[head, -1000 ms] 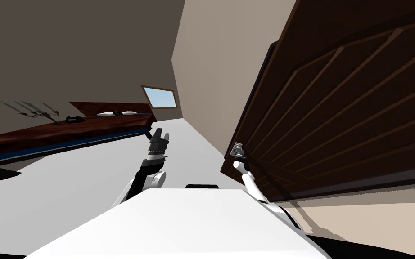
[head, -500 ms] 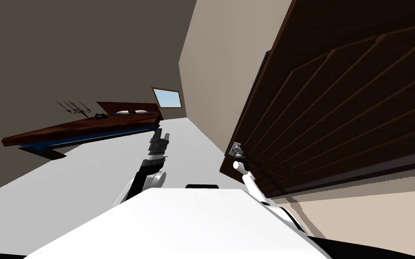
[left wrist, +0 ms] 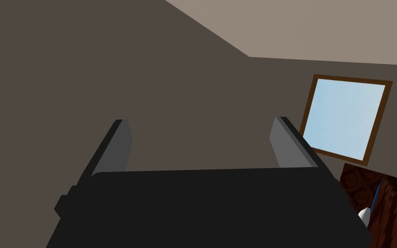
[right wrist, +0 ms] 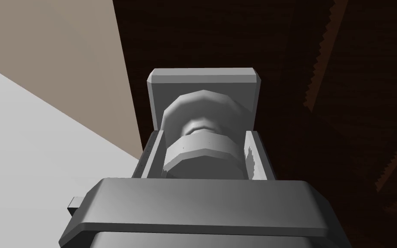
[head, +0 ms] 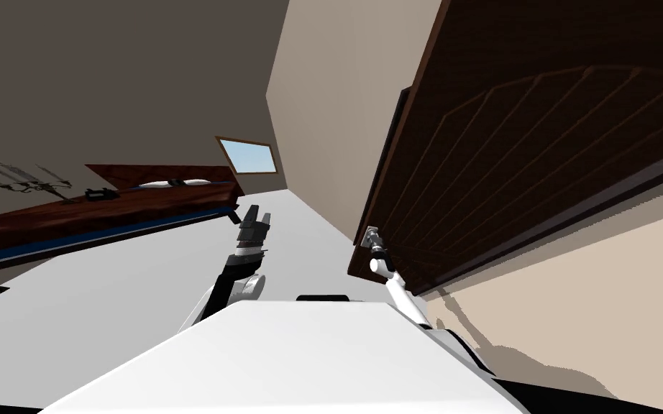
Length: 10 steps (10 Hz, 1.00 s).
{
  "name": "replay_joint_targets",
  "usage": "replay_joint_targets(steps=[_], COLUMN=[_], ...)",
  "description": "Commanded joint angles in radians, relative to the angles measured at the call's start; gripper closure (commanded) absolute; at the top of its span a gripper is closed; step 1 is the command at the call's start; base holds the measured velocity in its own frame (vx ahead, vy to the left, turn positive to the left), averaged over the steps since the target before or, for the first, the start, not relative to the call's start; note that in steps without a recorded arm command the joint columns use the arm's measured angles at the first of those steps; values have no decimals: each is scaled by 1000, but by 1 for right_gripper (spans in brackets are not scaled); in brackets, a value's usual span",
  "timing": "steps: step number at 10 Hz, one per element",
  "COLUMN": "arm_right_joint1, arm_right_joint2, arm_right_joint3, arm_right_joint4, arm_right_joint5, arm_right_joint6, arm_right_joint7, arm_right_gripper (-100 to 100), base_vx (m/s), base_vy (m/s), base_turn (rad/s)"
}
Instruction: Pull the door open
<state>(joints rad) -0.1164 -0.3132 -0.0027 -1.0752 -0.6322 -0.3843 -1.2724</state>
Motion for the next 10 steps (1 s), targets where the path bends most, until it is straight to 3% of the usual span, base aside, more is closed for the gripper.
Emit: replay_joint_targets(steps=[1,5,7,8,9,10], arm_right_joint1=[1,4,4,5,5,6], arm_right_joint2=[3,-5,-5,-9,-9,-13], arm_right_joint3=[50,108,115,145,145,174], arm_right_joint4=[-22,-41,-41,-51,-51,-61], arm_right_joint5=[34,73,73,93,93,112], arm_right_joint6=[7,9,9,11,11,12], arm_right_joint7=[-42,-94,-94,-120,-120,-146], arm_right_gripper=[100,100,100,100,100,100], base_vx=[-19,-28,-24,-19,-15,-33], base_vy=[20,-11,-4,-14,-14,-22], base_turn=[-216,-86,-39,-130,-67,-132])
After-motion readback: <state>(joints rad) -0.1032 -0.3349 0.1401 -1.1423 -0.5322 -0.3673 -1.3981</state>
